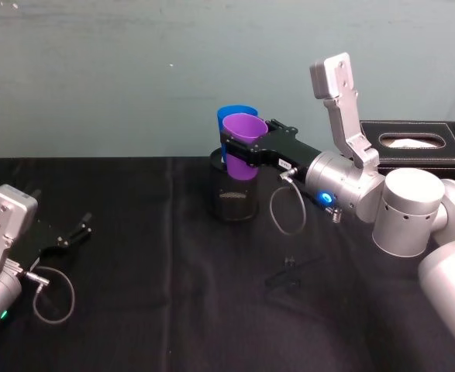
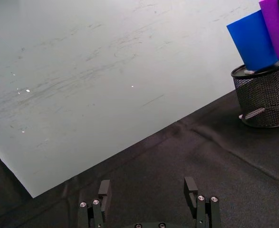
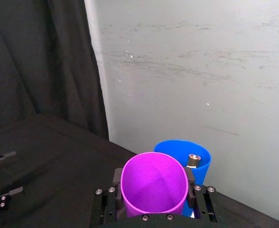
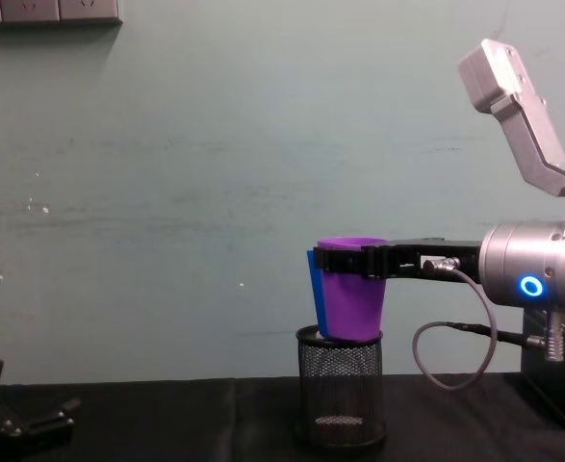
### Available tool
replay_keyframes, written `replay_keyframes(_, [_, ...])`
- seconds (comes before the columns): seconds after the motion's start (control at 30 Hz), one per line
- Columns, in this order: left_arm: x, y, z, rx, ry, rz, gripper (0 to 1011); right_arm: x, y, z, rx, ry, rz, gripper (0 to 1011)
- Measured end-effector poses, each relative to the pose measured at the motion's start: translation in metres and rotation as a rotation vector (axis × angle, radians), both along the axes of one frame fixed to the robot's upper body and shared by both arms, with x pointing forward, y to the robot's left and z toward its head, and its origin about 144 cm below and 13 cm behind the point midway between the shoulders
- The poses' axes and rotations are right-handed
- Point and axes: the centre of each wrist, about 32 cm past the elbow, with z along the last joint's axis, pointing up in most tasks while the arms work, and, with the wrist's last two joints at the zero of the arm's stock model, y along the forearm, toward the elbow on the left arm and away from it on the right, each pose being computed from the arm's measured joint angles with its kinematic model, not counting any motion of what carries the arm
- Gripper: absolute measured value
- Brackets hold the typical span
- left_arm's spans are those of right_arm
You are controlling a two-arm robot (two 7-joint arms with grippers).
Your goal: Pick up one cup with a gripper and tap it against the other cup.
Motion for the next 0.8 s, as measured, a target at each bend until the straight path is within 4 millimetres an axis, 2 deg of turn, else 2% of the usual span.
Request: replay_keyframes(0.8, [0.0, 0.0, 0.0, 0.0, 0.0, 0.0, 1000, 0.0, 0.0, 0.0001, 0.0, 0.0, 0.0, 734])
